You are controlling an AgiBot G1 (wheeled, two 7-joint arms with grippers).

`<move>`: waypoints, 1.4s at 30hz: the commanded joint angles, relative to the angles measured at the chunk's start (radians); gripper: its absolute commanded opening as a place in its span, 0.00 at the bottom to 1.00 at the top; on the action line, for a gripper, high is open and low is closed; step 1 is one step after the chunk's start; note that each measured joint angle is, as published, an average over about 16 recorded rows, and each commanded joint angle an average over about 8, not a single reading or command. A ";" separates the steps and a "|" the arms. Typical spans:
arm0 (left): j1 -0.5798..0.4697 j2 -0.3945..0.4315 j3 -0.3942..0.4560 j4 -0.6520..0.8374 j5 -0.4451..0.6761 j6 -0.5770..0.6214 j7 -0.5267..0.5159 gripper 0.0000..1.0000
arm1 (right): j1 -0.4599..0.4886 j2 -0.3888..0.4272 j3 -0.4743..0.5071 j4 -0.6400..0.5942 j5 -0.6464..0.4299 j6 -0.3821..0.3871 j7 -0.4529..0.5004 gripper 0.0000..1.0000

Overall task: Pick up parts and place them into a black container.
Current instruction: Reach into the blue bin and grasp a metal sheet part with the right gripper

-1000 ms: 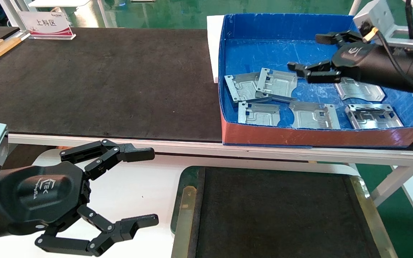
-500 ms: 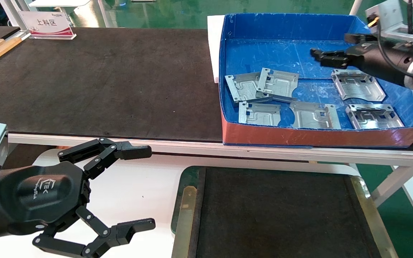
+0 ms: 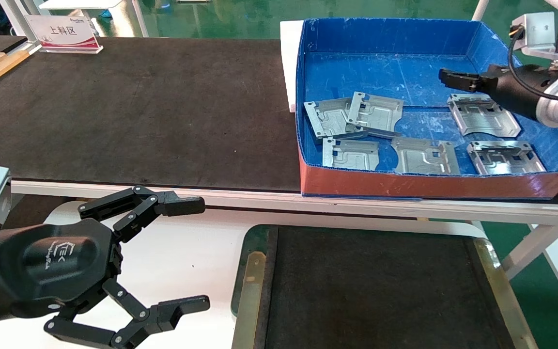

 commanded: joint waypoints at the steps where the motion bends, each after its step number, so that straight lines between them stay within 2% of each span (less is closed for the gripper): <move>1: 0.000 0.000 0.000 0.000 0.000 0.000 0.000 1.00 | 0.000 -0.002 -0.007 -0.007 -0.010 0.022 0.024 1.00; 8: 0.000 0.000 0.000 0.000 0.000 0.000 0.000 1.00 | -0.024 -0.014 -0.023 0.005 -0.032 0.084 0.084 1.00; 21: 0.000 0.000 0.000 0.000 0.000 0.000 0.000 1.00 | -0.051 -0.020 -0.054 0.023 -0.081 0.053 0.171 0.99; 22: 0.000 0.000 0.000 0.000 0.000 0.000 0.000 1.00 | -0.052 -0.020 -0.056 0.023 -0.085 0.050 0.177 0.89; 29: 0.000 0.000 0.000 0.000 0.000 0.000 0.000 1.00 | -0.050 -0.019 -0.076 0.031 -0.114 0.031 0.214 0.03; 30: 0.000 0.000 0.000 0.000 0.000 0.000 0.000 1.00 | -0.049 -0.019 -0.078 0.032 -0.118 0.028 0.218 0.00; 42: 0.000 0.000 0.000 0.000 0.000 0.000 0.000 1.00 | -0.041 -0.015 -0.105 0.040 -0.158 0.008 0.271 0.00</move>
